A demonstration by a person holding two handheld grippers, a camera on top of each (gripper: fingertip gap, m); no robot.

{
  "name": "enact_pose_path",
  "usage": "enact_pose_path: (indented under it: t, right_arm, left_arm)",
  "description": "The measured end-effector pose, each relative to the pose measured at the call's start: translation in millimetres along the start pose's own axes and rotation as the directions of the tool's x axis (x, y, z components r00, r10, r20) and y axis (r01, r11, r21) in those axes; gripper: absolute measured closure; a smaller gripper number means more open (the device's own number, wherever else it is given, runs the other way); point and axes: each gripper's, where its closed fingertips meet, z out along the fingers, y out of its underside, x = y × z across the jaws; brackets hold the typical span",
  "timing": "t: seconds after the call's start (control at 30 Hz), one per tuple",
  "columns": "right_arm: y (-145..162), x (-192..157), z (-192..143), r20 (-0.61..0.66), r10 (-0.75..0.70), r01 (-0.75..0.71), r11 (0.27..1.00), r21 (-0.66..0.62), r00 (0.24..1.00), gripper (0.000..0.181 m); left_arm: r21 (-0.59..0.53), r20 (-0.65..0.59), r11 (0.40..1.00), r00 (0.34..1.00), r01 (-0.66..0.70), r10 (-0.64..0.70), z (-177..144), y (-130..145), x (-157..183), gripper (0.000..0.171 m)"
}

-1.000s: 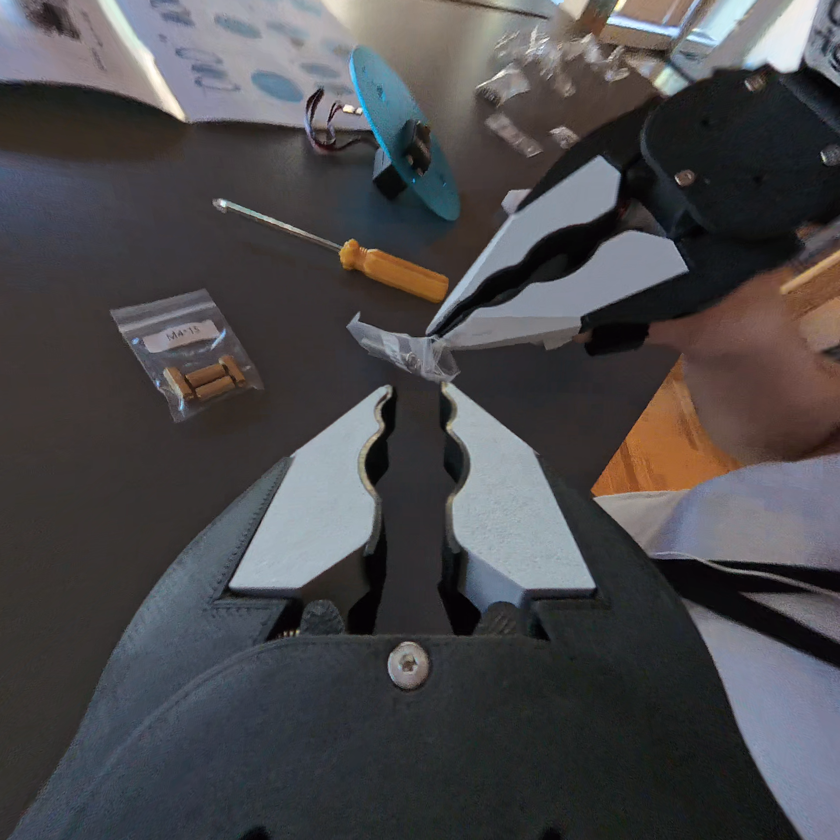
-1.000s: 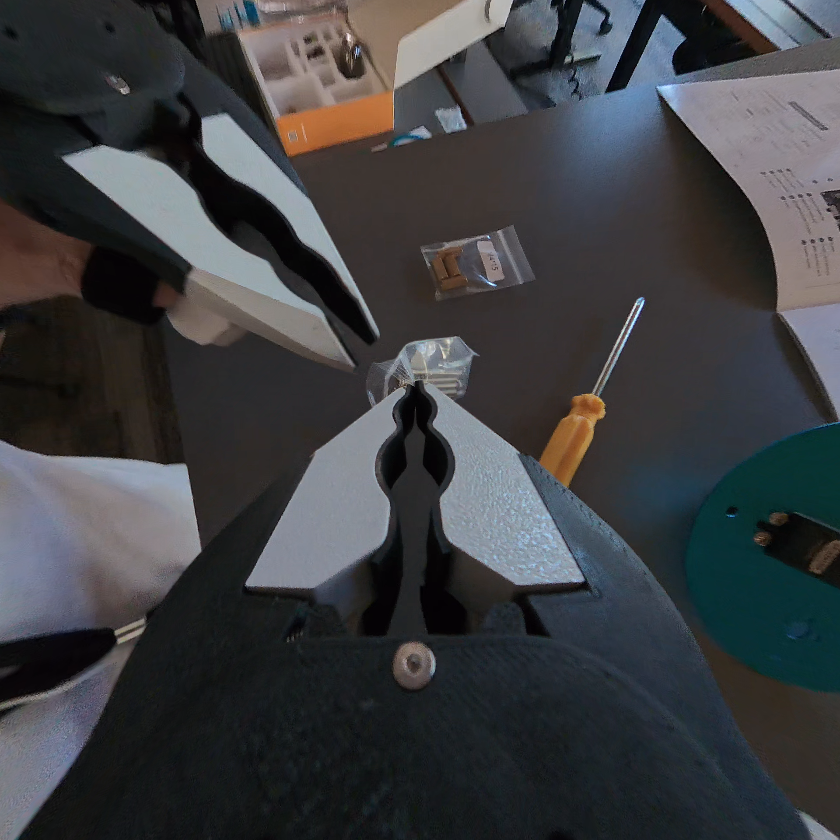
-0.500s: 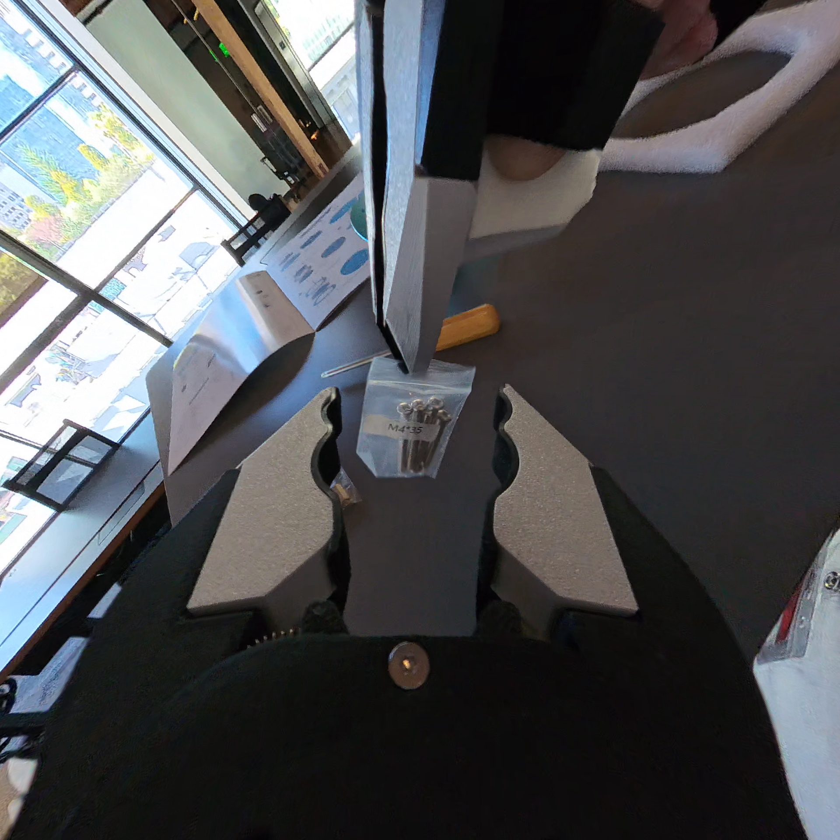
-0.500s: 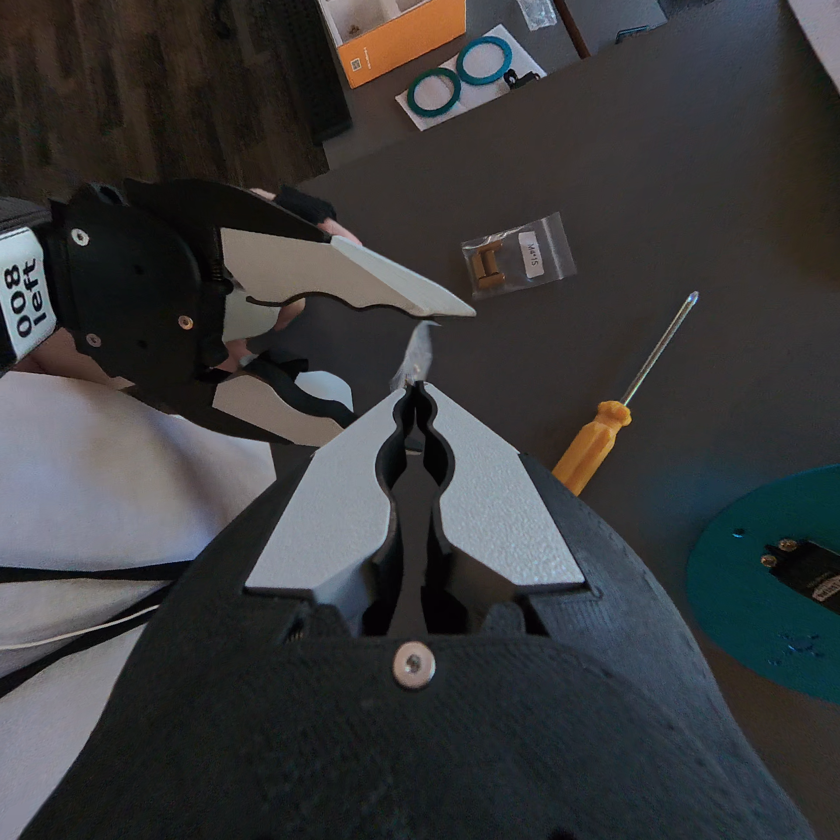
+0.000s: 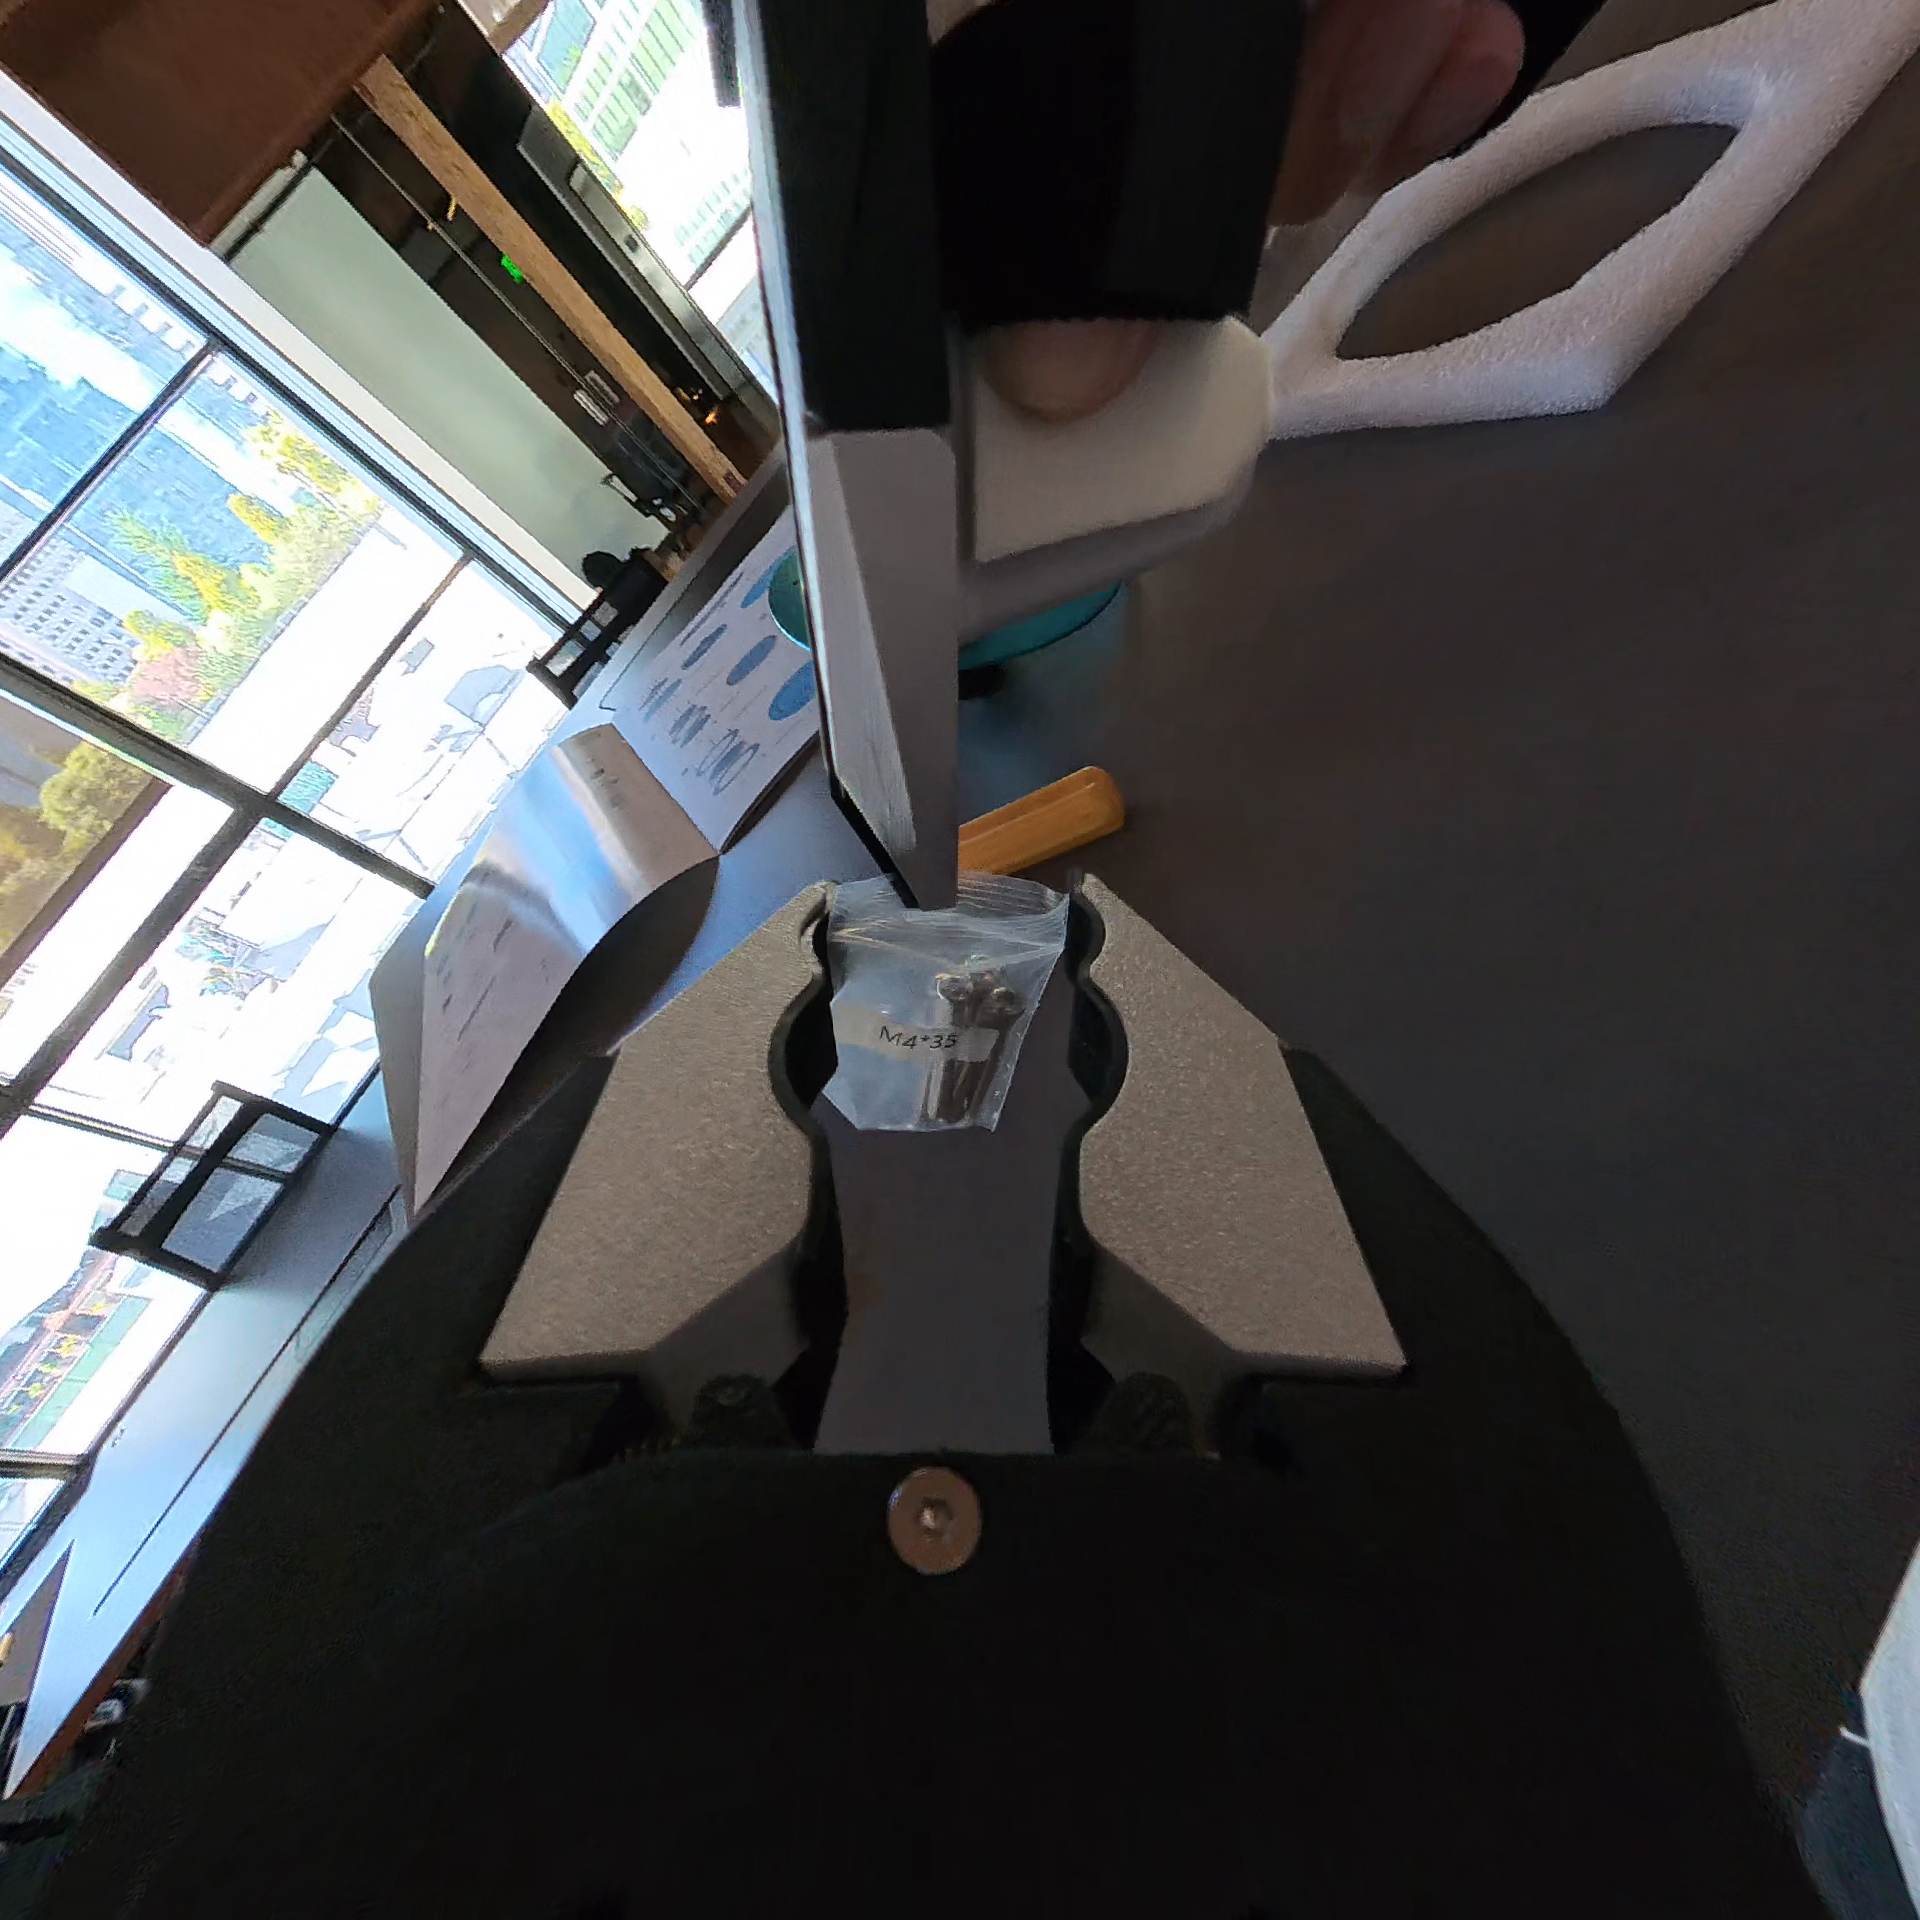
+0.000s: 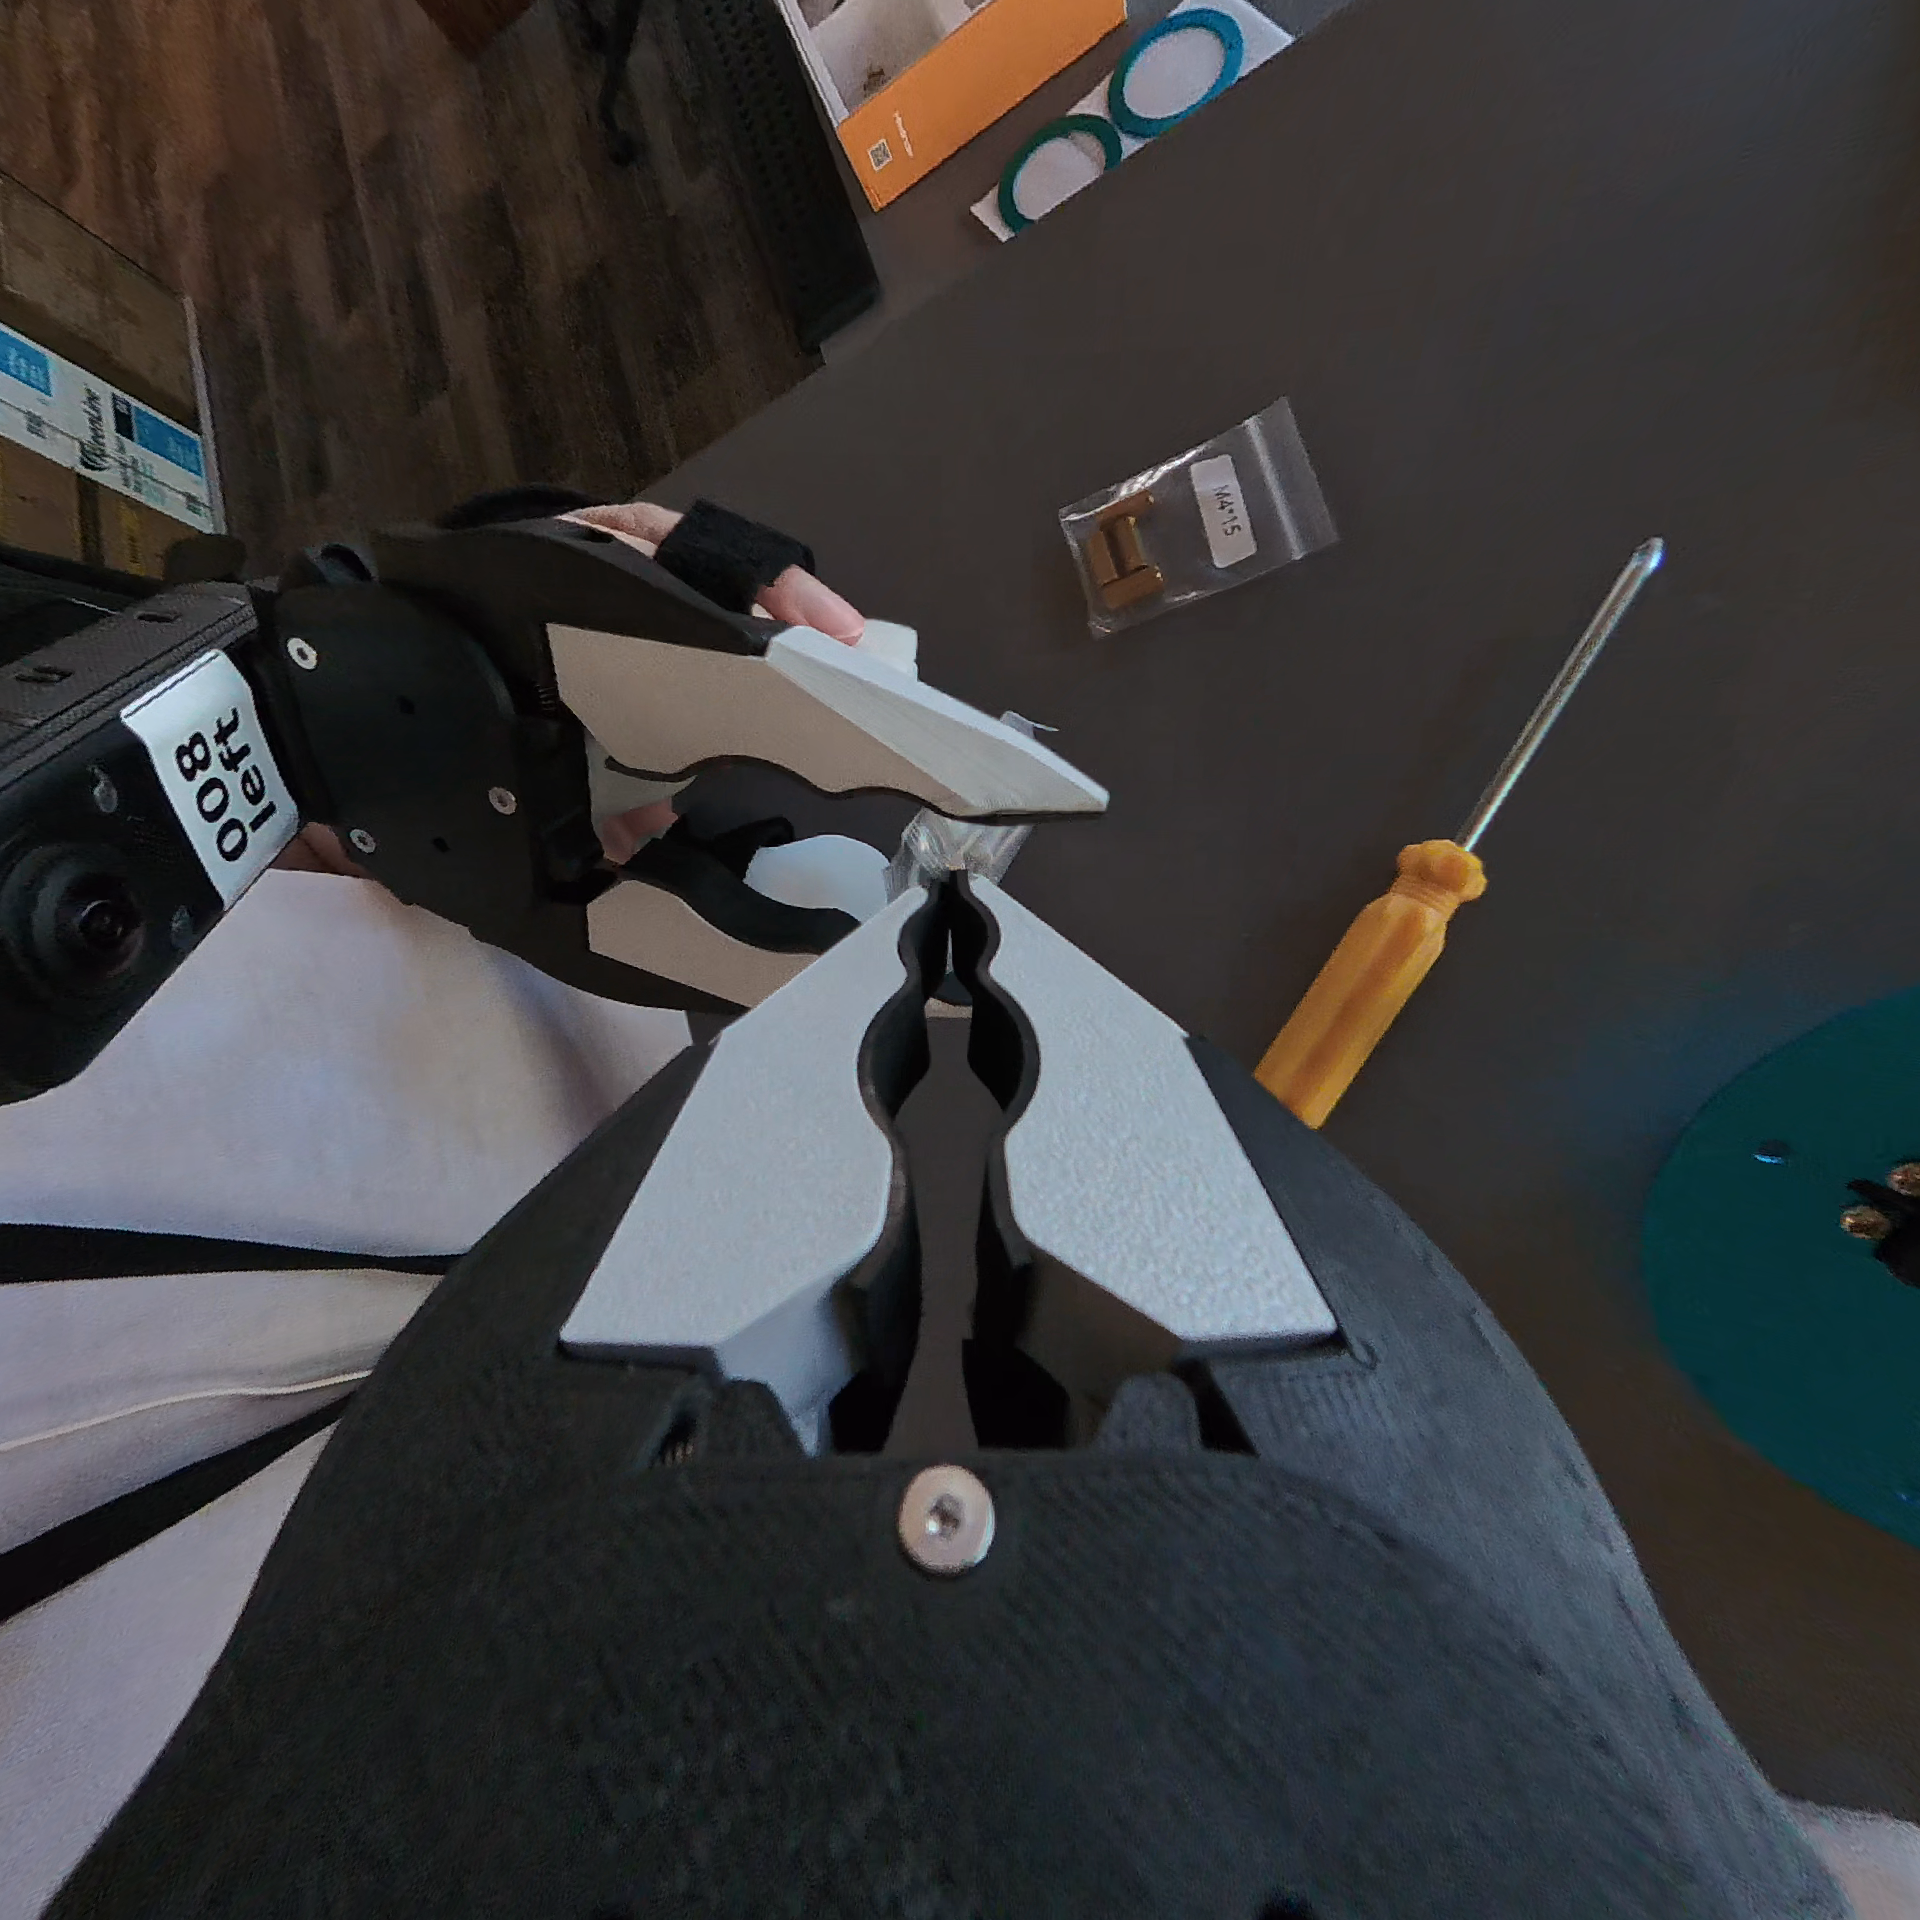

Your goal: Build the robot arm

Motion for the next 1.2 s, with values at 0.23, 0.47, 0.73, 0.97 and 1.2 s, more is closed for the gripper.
enact_pose_path:
  t: [0.23,0.47,0.73,0.97,1.2]
  right_arm:
    - [0.4,6.9,-1.0,0.004,0.006,-0.006,1.0,0.002,1.0,0.181]
    - [3.4,13.7,8.0,0.054,0.017,-0.021,0.996,0.081,0.998,0.174]
    - [2.1,22.9,15.8,0.01,-0.082,0.078,0.978,0.195,0.997,0.161]
    - [2.8,13.6,18.2,0.095,-0.054,0.032,0.976,0.217,0.994,0.181]
    - [-13.2,-1.8,-17.1,0.209,-0.116,0.028,0.925,0.379,0.971,0.181]
  left_arm:
    - [0.01,-0.024,1.0,1.0,0.016,-0.015,-0.6,-0.4,1.5,0.144]
    - [-0.04,-0.042,0.999,0.999,0.002,-0.004,4.3,8.8,3.8,0.15]
    - [-0.067,-0.048,0.998,0.999,0.015,-0.018,7.1,13.4,2.8,0.148]
    - [-0.042,-0.04,0.999,0.999,0.027,-0.028,7.3,6.1,2.6,0.137]
    - [-0.016,-0.263,0.867,0.834,0.498,-0.485,-32.2,14.0,-21.4,0.115]
